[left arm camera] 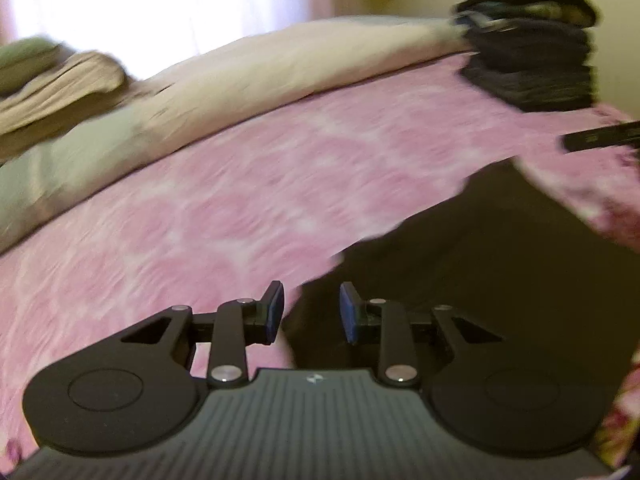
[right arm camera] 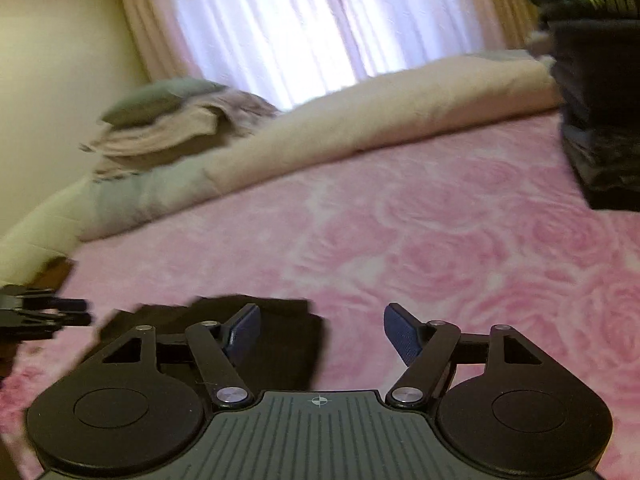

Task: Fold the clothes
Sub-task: 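Move both open grippers over the laid t-shirt and align them, then grasp the t-shirt edge with both grippers and lift it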

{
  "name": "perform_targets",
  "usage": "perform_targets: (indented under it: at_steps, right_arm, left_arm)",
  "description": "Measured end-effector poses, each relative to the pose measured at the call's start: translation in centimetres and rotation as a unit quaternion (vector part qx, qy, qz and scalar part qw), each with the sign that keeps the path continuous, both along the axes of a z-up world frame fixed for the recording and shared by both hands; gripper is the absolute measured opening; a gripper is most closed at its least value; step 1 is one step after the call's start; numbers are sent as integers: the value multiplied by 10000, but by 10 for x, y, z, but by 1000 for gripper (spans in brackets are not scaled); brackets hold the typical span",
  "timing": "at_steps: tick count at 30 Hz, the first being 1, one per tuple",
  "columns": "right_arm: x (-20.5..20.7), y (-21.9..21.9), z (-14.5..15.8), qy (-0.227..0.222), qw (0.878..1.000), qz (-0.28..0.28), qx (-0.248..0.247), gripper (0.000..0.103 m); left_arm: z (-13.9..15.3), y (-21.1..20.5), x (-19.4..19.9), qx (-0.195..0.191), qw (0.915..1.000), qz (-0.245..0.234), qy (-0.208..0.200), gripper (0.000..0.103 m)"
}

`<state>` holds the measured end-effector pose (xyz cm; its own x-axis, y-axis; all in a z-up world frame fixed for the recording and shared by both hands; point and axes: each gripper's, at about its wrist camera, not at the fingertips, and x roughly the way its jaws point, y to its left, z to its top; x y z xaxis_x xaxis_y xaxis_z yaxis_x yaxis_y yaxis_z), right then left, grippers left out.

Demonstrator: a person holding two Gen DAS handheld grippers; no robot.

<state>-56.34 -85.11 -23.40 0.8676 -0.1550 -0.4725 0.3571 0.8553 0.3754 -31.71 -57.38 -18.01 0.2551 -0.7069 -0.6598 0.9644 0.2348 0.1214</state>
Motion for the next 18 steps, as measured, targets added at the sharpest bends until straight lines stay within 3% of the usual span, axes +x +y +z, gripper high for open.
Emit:
perform_targets:
  at_steps: [3, 5, 8, 10, 12, 16, 18]
  right_arm:
    - [17, 9, 4, -198, 9980, 508, 317, 70]
    - [39, 14, 0, -208, 9940, 931, 535, 58]
    - [70, 24, -17, 134, 9897, 1266, 649, 56]
    - [80, 25, -37, 483, 9879, 1285, 720, 56]
    - [76, 22, -47, 503, 9893, 1190, 676, 56]
    - [50, 22, -34, 470, 9928, 997, 472, 56]
    - [28, 31, -22, 343, 9916, 1181, 407, 56]
  left_arm:
    - [5, -26, -25, -29, 9988, -453, 195, 26]
    - [-3, -43, -36, 85, 9976, -630, 266, 26]
    - [-34, -63, -30, 520, 9964, -501, 448, 27]
    - [-51, -64, -18, 575, 9959, -371, 599, 32]
    - [-51, -58, -8, 462, 9955, -219, 804, 34]
    - [-39, -41, -12, 536, 9976, -4, 438, 31]
    - [-30, -29, -21, 484, 9980, -1, 396, 28]
